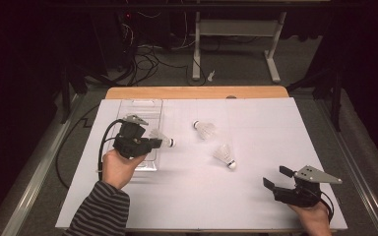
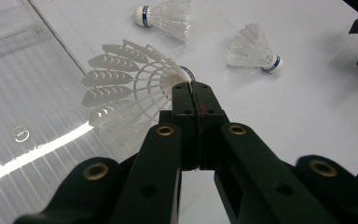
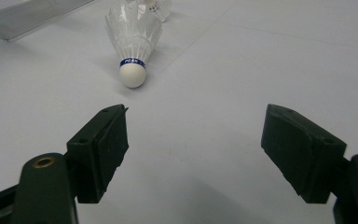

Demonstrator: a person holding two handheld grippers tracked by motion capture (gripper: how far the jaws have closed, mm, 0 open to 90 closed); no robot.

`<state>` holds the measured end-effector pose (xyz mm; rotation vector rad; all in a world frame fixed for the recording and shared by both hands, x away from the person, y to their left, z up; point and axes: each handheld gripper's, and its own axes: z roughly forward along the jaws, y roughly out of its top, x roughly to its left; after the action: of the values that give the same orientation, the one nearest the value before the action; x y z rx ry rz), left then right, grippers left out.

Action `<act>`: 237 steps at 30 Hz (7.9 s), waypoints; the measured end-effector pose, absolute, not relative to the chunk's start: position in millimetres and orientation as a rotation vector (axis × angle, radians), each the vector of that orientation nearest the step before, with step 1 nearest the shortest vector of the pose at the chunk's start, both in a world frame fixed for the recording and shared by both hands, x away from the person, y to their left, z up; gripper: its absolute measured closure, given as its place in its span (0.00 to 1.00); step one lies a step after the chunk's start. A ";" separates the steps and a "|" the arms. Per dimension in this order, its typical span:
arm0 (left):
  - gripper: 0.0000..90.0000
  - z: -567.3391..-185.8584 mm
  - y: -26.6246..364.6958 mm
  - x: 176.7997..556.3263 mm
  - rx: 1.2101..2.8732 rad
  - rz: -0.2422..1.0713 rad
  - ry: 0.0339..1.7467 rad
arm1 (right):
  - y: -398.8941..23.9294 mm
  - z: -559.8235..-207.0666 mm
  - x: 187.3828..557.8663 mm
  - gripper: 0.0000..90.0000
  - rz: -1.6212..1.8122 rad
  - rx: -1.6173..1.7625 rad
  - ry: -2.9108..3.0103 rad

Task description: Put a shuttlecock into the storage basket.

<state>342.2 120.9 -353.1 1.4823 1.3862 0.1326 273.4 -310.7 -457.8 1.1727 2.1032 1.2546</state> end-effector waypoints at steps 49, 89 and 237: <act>0.99 -354.8 157.1 379.8 1.363 0.235 1.510 | -311.0 -457.5 273.4 0.26 1.261 1.175 2.096; 0.99 -372.1 157.2 433.9 1.291 0.331 1.625 | -311.7 -457.6 273.7 0.26 1.271 1.181 2.094; 0.43 -390.6 159.1 385.5 1.358 0.392 1.510 | -311.1 -457.3 273.5 0.26 1.281 1.177 2.099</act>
<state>385.5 159.1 -390.6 1.3578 1.5096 0.3924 273.5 -311.1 -457.3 1.1774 2.0993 1.2807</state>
